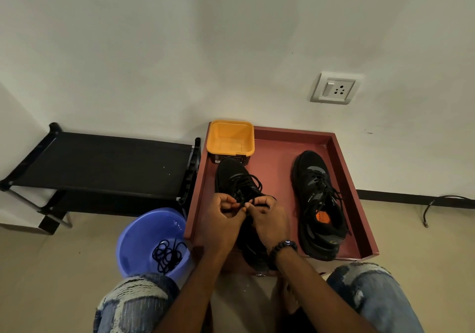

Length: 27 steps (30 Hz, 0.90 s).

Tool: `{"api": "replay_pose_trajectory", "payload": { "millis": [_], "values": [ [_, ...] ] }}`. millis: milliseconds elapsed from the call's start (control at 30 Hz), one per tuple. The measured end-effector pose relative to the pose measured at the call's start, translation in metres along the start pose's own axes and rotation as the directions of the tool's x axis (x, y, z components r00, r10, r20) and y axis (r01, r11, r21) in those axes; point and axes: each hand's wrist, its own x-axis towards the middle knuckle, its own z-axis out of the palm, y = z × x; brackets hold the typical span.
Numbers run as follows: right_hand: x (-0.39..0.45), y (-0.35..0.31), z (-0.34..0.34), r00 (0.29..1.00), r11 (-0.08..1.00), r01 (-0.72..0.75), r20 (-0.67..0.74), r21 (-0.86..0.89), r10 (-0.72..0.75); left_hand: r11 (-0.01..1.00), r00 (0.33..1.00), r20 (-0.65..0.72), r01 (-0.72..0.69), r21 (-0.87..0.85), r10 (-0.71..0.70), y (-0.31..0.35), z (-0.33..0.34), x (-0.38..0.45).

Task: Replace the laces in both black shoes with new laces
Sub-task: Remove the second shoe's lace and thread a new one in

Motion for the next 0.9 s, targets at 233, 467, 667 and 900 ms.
{"api": "replay_pose_trajectory", "payload": {
  "millis": [233, 467, 667, 900],
  "values": [
    [-0.0018, 0.0005, 0.0008, 0.999, 1.000, 0.027, 0.030, -0.012, -0.027, 0.999, 0.998, 0.052, 0.038, -0.025, -0.037, -0.0051, -0.0054, 0.0067],
    [-0.0017, -0.0004, 0.0019, 1.000, 1.000, 0.020, 0.018, 0.002, -0.020, 0.979, 0.991, 0.012, -0.135, 0.153, 0.135, -0.0029, 0.0039, -0.0020],
    [-0.0008, -0.0008, -0.0033, 0.997, 0.987, -0.019, 0.077, 0.161, 0.007, 1.000, 1.000, 0.023, -0.001, 0.000, 0.001, -0.0049, -0.0039, 0.0020],
    [-0.0025, -0.0027, -0.0029, 0.990, 0.984, 0.118, 0.096, -0.136, -0.106, 0.995, 0.992, -0.092, 0.076, -0.071, -0.083, 0.0026, -0.0047, 0.0066]
  ]
}}
